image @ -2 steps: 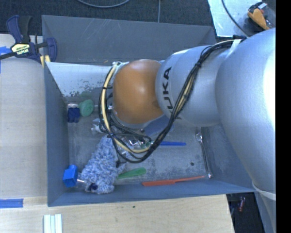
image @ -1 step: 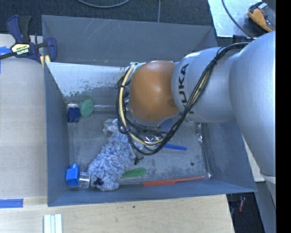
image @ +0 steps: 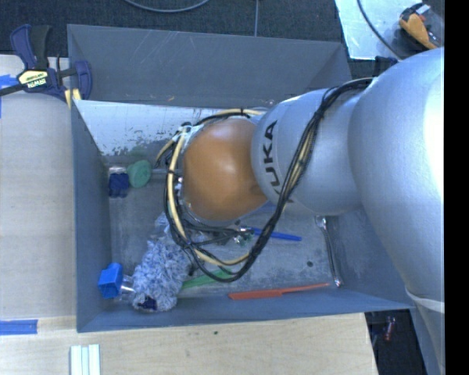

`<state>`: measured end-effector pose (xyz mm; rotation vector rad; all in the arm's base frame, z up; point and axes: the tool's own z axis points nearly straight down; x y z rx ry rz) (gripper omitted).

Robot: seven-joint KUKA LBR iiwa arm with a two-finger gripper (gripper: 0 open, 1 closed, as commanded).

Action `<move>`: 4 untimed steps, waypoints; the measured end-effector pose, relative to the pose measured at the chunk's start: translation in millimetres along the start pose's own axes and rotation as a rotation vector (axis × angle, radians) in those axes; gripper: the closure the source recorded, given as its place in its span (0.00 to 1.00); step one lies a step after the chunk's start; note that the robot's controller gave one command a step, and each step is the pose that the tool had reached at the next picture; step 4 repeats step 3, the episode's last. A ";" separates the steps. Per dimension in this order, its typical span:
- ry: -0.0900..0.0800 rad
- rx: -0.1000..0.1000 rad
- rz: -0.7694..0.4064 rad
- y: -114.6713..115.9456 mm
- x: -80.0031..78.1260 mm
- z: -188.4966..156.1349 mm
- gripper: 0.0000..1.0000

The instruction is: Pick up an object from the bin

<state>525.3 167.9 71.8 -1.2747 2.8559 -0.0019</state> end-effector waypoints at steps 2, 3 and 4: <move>0.000 0.001 0.002 -0.8 0.3 -14.6 1.00; 0.000 0.001 0.002 -0.8 0.1 -29.5 1.00; 0.000 0.001 0.002 -0.8 0.1 -29.5 1.00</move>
Offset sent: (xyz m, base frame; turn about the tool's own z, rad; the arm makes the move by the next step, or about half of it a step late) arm 0.0001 0.0002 0.0264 0.0001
